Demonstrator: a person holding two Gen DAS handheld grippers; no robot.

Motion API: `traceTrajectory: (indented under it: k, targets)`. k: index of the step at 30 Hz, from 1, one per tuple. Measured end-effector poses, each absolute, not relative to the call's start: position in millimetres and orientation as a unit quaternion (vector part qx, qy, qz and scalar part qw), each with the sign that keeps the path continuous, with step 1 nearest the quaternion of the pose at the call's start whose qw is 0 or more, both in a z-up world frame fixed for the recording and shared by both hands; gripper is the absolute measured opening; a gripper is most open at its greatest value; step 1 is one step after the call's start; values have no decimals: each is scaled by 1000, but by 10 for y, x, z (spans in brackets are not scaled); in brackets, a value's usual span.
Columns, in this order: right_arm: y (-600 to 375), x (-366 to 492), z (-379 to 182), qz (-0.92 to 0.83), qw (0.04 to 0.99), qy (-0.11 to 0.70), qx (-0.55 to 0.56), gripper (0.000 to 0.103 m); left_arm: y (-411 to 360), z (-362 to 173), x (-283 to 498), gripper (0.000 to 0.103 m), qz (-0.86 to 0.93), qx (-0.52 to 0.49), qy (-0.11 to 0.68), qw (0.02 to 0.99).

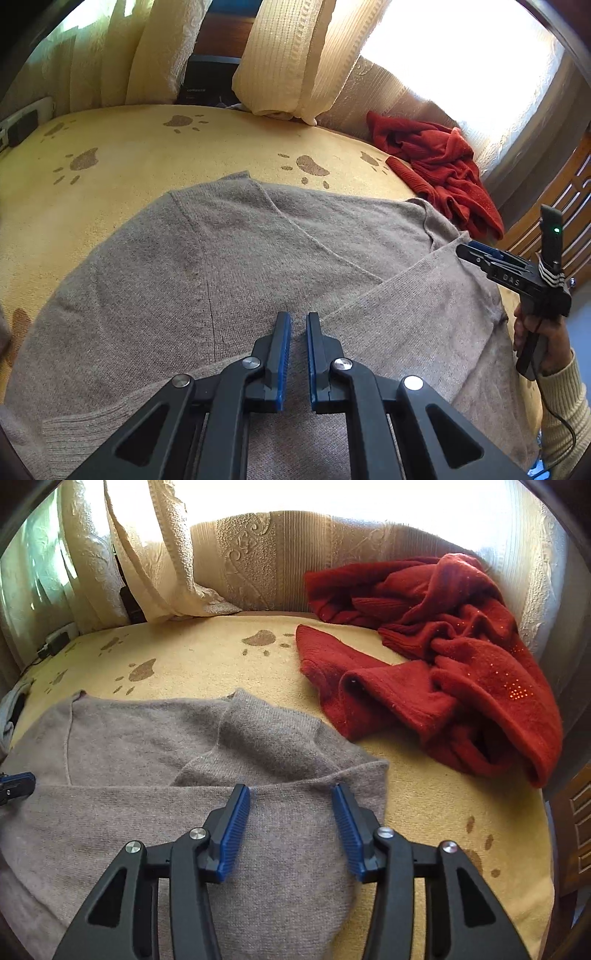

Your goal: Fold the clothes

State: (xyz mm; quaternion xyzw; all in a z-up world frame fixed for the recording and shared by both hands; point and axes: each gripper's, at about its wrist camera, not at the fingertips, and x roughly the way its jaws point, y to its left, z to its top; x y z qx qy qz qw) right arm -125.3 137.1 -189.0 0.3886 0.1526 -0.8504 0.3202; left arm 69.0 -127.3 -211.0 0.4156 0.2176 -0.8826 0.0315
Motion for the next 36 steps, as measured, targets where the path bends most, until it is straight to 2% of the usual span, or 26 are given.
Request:
traceTrajectory:
  k: [2,5,10,13,15,17,19,31,36]
  targets:
    - [1404,-1086,-1810,-851,330,156,377,61,-1244,-2096,684,9,-883,418,210,39]
    - [1409,-806,-1779,-845,348,167,369,82,-1155,-2057,701,9,-888,419,181,60]
    - [1316,-563,-2025,-832,345,207,382,83,-1056,-2046,718,9,-889,422,156,89]
    - [1361,-601,-2054,-833,341,185,395,85,-1042,-2031,725,14,-888,421,151,107]
    - [1385,-620,-2058,-833,340,175,400,86,-1016,-2014,746,27,-887,420,132,137]
    - [1368,-596,-2050,-836,334,183,395,87,-978,-1981,768,62,-887,416,105,173]
    - [1346,-561,-2037,-840,328,194,387,87,-937,-1919,808,75,-892,400,83,196]
    - [1371,-23,-1617,-867,338,198,309,87,-476,-1644,923,81,-900,348,-51,258]
    - [1425,187,-1491,-870,354,191,285,91,-60,-1597,1094,83,-897,382,-88,204]
